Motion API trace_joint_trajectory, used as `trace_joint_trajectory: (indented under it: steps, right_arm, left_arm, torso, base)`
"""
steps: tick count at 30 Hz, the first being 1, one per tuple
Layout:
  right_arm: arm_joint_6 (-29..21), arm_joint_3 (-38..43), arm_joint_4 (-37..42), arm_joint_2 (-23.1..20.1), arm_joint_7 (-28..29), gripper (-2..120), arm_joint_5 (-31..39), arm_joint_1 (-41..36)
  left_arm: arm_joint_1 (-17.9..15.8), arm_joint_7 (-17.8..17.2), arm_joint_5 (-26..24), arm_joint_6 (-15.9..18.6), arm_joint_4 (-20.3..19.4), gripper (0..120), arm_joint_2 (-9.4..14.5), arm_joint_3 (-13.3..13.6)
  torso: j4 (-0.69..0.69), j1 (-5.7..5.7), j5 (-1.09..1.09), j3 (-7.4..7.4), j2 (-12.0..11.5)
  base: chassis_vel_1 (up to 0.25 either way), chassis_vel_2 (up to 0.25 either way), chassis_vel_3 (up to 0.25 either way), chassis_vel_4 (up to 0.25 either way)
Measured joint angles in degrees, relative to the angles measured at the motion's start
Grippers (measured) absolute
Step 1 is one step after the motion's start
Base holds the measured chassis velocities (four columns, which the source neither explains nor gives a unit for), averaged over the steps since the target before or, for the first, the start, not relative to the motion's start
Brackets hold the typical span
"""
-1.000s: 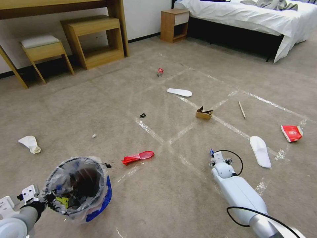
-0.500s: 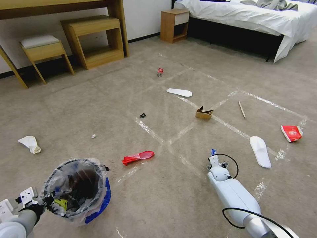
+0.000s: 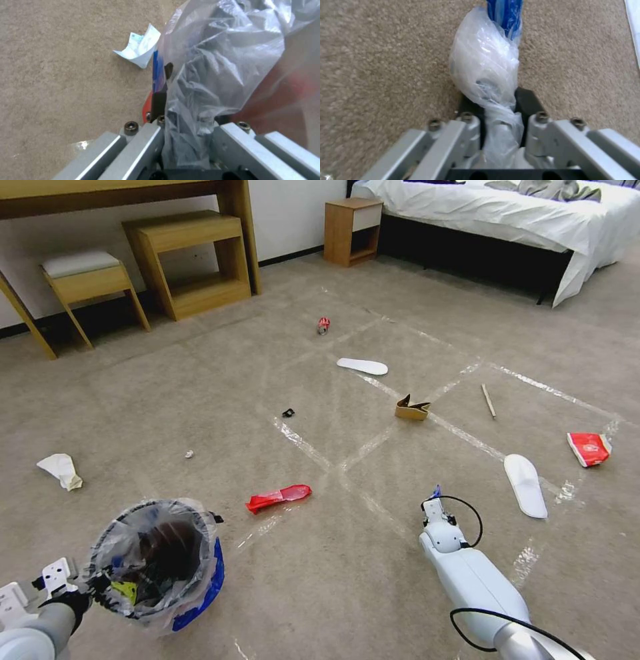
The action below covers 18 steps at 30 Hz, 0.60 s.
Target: Pick up the trash bin and place the garbage on the floor into it.
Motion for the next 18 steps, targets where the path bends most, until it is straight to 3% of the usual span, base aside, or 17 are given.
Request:
trace_joint_trajectory:
  steps: [2, 4, 5, 7, 9, 12, 13, 15, 16, 18]
  right_arm:
    - [0.0, 0.0, 2.4, -0.9, 0.0, 9, 2.3, -1.2]
    - [0.2, 0.3, 9.0, -3.7, 0.0, 1, 9.3, -4.1]
    - [0.2, 0.3, 9.0, -3.7, 0.0, 1, 9.3, -4.1]
    - [0.4, 1.5, 18.6, -7.8, -0.1, 0, 14.8, -8.1]
    - [0.7, 1.8, 20.7, -8.8, -0.2, 0, 15.7, -9.0]
    - [8.0, 4.5, 32.8, -13.7, -2.9, 0, 19.2, -14.2]
    - [8.0, 4.5, 32.8, -13.7, -2.9, 0, 19.2, -14.2]
    - [13.3, 5.5, 37.0, -15.3, -5.6, 0, 19.6, -16.1]
    - [18.9, 6.3, 40.4, -16.5, -8.6, 0, 20.3, -17.7]
    - [21.3, 6.5, 41.9, -17.0, -10.1, 0, 20.8, -18.5]
  left_arm:
    - [0.0, 0.0, 0.1, 0.0, -0.2, 1, -0.1, 0.0]
    - [0.0, -0.1, 0.4, 0.0, -0.5, 1, -0.1, 0.0]
    - [0.0, -0.1, 0.4, 0.0, -0.5, 1, -0.1, 0.0]
    - [0.0, -0.1, 0.4, 0.1, -0.9, 1, -0.1, 0.0]
    - [0.0, -0.1, 0.4, 0.2, -1.0, 1, -0.2, -0.1]
    - [-0.2, -0.1, 0.3, 0.2, -1.6, 1, -0.4, 0.0]
    - [-0.2, -0.1, 0.3, 0.2, -1.6, 1, -0.4, 0.0]
    - [-0.3, -0.2, 0.3, 0.3, -1.9, 1, -0.5, 0.2]
    - [-0.3, -0.1, 0.3, 0.3, -2.1, 1, -0.5, 0.2]
    - [-0.3, -0.2, 0.3, 0.3, -2.2, 1, -0.5, 0.3]
  torso:
    - [0.0, 0.0, 0.0, 0.0, 0.0]
    - [0.0, 0.0, 0.03, 0.0, 0.0]
    - [0.0, 0.0, 0.03, 0.0, 0.0]
    - [-0.01, 0.0, 0.01, 0.0, 0.0]
    - [-0.02, 0.0, 0.01, 0.0, 0.0]
    - [0.0, 0.0, 0.01, -0.01, 0.0]
    - [0.0, 0.0, 0.01, -0.01, 0.0]
    - [-0.01, 0.0, 0.0, -0.01, 0.0]
    - [-0.01, 0.0, -0.01, -0.01, 0.0]
    - [-0.01, 0.0, 0.0, 0.0, 0.0]
  base:
    - [0.0, 0.0, 0.0, 0.0]
    - [0.0, 0.0, 0.0, 0.0]
    - [0.0, 0.0, 0.0, 0.0]
    - [0.0, 0.0, 0.0, 0.0]
    - [0.0, 0.0, 0.0, 0.0]
    - [0.0, 0.0, 0.0, 0.0]
    - [0.0, 0.0, 0.0, 0.0]
    - [0.0, 0.0, 0.0, 0.0]
    - [0.0, 0.0, 0.0, 0.0]
    - [0.0, 0.0, 0.0, 0.0]
